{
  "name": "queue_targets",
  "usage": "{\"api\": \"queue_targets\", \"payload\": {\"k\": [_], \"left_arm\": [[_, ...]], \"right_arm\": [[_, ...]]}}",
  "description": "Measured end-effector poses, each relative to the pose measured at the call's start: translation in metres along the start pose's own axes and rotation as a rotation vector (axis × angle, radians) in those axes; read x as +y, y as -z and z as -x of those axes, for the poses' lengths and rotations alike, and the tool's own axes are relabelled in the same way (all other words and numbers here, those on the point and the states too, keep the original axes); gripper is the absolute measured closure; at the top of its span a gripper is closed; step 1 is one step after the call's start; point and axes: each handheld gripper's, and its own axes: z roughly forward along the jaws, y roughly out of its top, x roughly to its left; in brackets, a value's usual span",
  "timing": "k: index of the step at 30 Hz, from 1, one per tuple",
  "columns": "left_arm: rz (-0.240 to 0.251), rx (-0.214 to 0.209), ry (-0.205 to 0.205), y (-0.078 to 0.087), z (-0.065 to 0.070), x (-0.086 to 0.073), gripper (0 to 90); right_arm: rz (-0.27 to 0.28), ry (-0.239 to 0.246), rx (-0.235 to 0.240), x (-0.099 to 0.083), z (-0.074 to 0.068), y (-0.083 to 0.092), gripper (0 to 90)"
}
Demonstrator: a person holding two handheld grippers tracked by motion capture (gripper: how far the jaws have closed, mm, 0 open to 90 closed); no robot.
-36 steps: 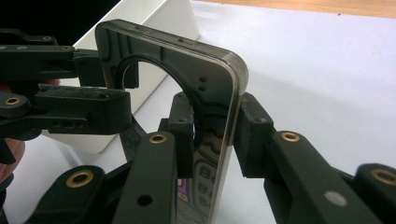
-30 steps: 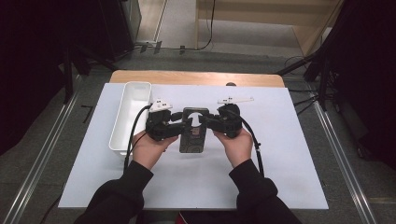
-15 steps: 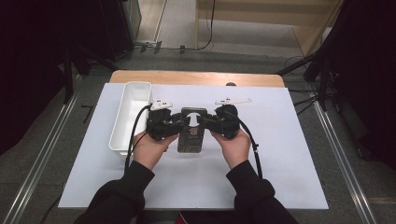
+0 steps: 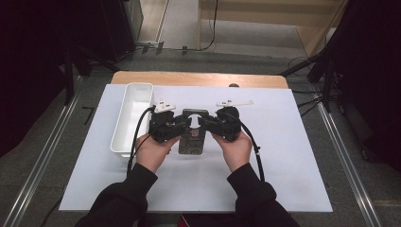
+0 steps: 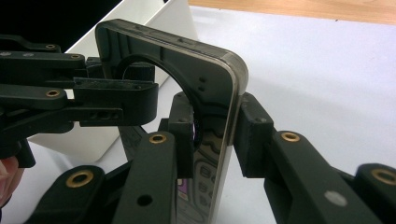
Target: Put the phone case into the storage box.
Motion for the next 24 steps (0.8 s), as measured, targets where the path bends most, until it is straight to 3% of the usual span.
{"api": "queue_targets", "payload": {"k": [9,12,24], "left_arm": [[0.000,0.006,0.005,-0.0009,-0.0009,-0.0006,70.6],[0.003,0.019,-0.013,-0.0010,-0.0006,-0.0008,71.0],[-0.020,-0.030,0.016,-0.0008,-0.0058,0.0004,72.5]], "right_arm": [[-0.002,0.004,-0.004,-0.0005,-0.0018,-0.0010,69.8],[-0.002,-0.002,-0.001,-0.0009,-0.0016,-0.0023,69.8],[0.005,-0.004,-0.004,-0.0025,-0.0024,-0.0028,69.3]]}}
